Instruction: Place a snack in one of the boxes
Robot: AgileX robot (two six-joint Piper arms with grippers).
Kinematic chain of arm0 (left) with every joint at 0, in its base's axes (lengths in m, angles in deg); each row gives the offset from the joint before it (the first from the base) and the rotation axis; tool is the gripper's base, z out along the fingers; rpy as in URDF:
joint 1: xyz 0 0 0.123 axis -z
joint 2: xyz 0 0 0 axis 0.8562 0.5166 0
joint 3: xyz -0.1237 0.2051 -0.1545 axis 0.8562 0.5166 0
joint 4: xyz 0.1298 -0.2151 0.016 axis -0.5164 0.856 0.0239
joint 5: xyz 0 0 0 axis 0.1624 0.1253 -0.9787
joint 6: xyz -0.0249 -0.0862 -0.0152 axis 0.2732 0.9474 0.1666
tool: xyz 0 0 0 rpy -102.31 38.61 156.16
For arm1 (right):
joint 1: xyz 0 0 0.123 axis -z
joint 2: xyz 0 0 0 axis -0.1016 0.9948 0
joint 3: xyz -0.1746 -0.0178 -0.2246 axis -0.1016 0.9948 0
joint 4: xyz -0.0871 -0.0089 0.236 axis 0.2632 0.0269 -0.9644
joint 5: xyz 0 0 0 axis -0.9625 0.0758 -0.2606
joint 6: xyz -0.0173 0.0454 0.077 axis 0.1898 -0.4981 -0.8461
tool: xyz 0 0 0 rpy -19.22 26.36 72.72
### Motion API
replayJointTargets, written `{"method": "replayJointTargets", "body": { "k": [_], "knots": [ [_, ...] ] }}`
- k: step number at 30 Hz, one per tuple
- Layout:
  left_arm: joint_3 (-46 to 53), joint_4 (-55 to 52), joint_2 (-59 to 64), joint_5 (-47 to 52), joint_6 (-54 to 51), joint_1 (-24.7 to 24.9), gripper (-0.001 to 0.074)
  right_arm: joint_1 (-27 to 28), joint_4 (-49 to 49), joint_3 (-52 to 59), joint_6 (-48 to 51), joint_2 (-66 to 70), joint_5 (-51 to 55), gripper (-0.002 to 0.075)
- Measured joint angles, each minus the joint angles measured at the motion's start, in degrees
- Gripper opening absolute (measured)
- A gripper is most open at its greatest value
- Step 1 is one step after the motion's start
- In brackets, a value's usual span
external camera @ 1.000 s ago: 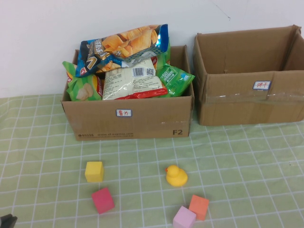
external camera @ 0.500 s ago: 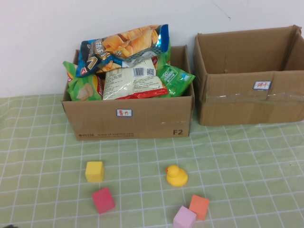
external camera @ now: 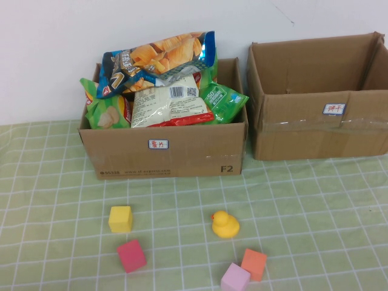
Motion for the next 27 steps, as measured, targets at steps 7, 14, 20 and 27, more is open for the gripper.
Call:
{"method": "replayJointTargets", "body": {
  "k": [7, 14, 20, 27],
  "knots": [
    [0.7, 4.5, -0.2, 2.8, -0.6, -3.3, -0.0002, 0.0, 0.0, 0.0, 0.0, 0.0, 0.0, -0.0002],
    [0.7, 6.8, -0.3, 3.6, -4.5, -3.3, -0.0002, 0.0, -0.1, 0.0, 0.0, 0.0, 0.0, -0.0002],
    [0.7, 8.5, -0.3, 3.7, -4.9, -3.3, -0.0002, 0.0, -0.1, 0.0, 0.0, 0.0, 0.0, -0.0002],
    [0.6, 8.8, -0.3, 3.7, -4.9, -3.3, -0.0002, 0.0, -0.1, 0.0, 0.0, 0.0, 0.0, -0.0002]
  ]
}}
